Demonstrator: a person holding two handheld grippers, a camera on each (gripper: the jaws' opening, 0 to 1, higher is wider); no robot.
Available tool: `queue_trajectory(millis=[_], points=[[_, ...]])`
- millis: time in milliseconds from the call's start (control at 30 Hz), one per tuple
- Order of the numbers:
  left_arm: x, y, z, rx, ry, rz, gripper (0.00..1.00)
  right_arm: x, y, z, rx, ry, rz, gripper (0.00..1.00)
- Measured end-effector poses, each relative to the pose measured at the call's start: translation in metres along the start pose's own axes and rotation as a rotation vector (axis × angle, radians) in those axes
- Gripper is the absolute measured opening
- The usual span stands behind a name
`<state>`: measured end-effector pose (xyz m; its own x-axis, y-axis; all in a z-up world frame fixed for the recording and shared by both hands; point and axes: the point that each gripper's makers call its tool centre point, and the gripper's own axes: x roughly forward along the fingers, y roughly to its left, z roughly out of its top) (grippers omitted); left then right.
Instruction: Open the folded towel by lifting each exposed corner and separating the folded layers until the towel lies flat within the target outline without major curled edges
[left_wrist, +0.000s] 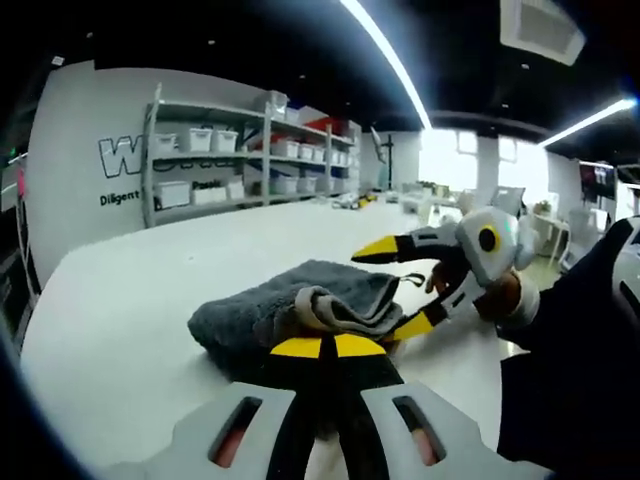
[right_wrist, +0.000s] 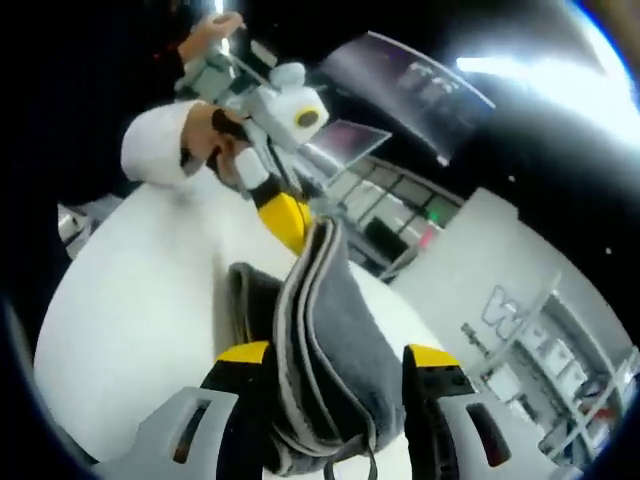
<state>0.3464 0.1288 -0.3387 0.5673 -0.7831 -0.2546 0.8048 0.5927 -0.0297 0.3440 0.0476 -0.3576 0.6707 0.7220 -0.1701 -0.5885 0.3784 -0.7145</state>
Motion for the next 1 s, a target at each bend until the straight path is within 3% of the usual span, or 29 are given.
queue_trajectory(millis=[133, 467, 567, 633, 800, 1000], points=[[-0.001, 0.001, 0.001, 0.007, -0.004, 0.007, 0.01, -0.002, 0.002, -0.007, -0.112, 0.04, 0.007, 0.46], [-0.003, 0.004, 0.001, 0.03, 0.0, 0.02, 0.01, -0.004, 0.006, -0.012, -0.147, 0.048, 0.039, 0.33], [-0.004, 0.005, 0.001, 0.047, -0.005, 0.026, 0.01, -0.005, 0.005, -0.016, -0.116, 0.059, 0.05, 0.28], [-0.004, 0.007, 0.001, 0.076, -0.005, 0.033, 0.01, -0.007, 0.009, -0.016, -0.1, 0.064, 0.077, 0.09], [-0.003, 0.008, 0.001, 0.214, -0.003, 0.049, 0.09, -0.005, 0.009, -0.013, -0.101, 0.062, 0.07, 0.06], [-0.003, 0.01, 0.002, 0.268, -0.002, 0.067, 0.15, -0.007, 0.007, -0.01, -0.048, 0.046, 0.073, 0.05]])
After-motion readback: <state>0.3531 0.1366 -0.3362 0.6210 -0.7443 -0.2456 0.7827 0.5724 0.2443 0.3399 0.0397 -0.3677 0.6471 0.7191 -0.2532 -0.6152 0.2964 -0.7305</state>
